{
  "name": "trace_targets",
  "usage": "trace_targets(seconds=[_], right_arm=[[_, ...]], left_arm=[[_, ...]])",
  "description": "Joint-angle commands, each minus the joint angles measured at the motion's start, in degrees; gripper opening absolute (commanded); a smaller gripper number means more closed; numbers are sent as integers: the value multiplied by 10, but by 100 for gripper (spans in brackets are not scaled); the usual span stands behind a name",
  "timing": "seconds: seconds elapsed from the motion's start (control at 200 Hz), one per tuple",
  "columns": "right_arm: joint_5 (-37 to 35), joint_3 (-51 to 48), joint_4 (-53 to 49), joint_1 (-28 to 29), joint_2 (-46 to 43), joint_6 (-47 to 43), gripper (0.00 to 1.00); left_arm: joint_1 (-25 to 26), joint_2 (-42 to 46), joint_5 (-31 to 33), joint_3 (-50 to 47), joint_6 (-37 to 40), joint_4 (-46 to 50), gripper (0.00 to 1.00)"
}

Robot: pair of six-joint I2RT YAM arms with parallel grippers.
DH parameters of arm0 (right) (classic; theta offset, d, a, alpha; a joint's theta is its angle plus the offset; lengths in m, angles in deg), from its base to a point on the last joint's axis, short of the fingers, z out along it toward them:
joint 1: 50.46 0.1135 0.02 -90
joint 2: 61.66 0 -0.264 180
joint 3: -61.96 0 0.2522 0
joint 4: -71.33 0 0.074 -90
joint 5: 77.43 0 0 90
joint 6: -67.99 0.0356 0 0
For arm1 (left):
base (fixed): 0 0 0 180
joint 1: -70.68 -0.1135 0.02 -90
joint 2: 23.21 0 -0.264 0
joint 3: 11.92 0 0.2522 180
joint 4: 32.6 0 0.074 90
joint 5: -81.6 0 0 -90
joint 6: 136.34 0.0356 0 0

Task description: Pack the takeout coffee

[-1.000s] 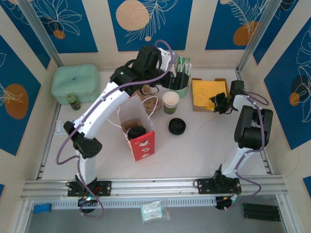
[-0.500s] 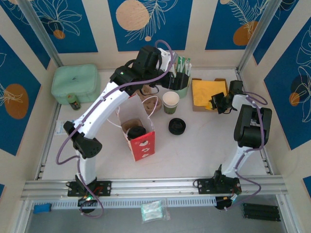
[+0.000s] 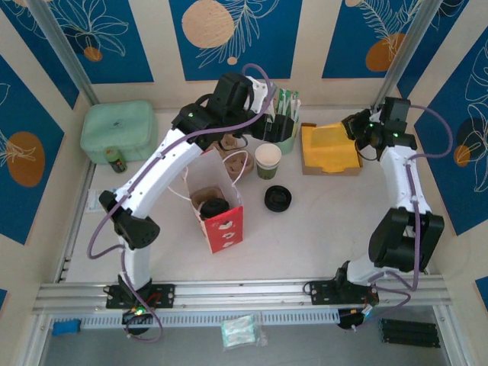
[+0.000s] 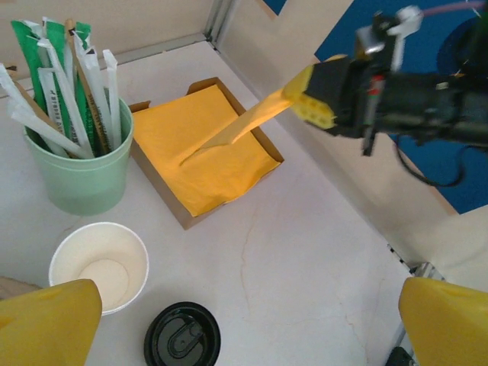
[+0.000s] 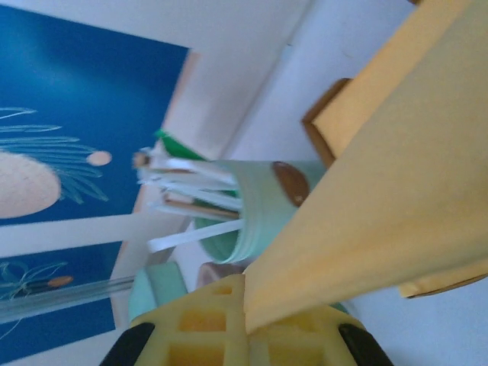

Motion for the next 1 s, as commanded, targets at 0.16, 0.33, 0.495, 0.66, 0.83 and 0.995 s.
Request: trace_targets(seconds=[0.16,0.33,0.495,0.66,0.83,0.995], right_arm=[[65,64,-69,38,-82,-37,0],[104,116,-88,83,-116,-40,0],[143,193,-102,148,-114,-41,0],[167,292,-121,233,-85,-47,0],[172,403,-152,316,-34,-65,0],[183,501,-183,382,30,-77,0]], left_arm=[[-24,69,49,13,30,34,99],[-64,119,66,-16,29,31,99],[-116,179,69,-65,14,16,99],[-154,228,71,-109,12,13,99],[-175,273,75,-157,14,17,99],[-182,326,70,-213,9,13,100]])
